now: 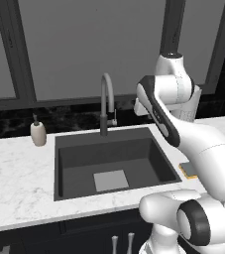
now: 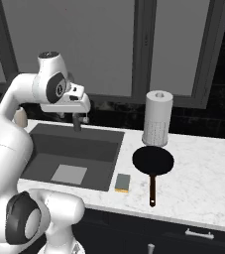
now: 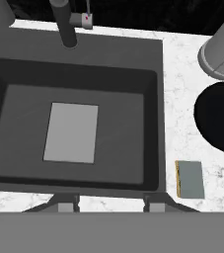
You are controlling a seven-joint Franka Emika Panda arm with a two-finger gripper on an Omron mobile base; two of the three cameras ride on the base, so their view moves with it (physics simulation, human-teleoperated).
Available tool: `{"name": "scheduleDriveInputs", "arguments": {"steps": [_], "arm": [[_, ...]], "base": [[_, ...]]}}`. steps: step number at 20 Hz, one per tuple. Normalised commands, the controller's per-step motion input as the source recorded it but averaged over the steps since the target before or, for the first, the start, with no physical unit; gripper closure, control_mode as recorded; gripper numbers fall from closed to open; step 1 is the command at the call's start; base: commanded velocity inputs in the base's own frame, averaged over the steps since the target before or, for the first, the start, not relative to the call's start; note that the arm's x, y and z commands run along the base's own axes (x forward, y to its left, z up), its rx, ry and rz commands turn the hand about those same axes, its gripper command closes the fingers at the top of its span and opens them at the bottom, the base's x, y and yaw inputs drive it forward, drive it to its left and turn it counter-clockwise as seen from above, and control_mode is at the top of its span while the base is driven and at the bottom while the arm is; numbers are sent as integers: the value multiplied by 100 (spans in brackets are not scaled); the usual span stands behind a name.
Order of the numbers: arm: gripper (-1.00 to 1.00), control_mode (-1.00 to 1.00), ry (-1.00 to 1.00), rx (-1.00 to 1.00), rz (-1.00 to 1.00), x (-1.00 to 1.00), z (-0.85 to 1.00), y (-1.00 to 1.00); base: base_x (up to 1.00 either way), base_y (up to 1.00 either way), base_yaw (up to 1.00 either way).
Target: Pick the pan and sponge and place them into the sink. Then turn on the water.
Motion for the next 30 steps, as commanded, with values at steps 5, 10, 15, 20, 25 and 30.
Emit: {"name": "scheduleDriveInputs", "arguments": {"steps": [5, 10, 15, 20, 25, 30], "arm": [[-100, -100, 0, 0, 0, -12, 0, -13], [-100, -100, 0, 0, -1, -20, -3, -40], [-100, -100, 0, 0, 0, -21, -1, -46], [-100, -100, 0, 0, 0, -32, -14, -51], [-100, -100, 0, 0, 0, -36, -27, -52], [-100, -100, 0, 0, -1, -31, -26, -47]], "base": [[0, 0, 0], [0, 0, 0], [0, 0, 0], [0, 0, 0], [0, 0, 0], [0, 0, 0]]}}
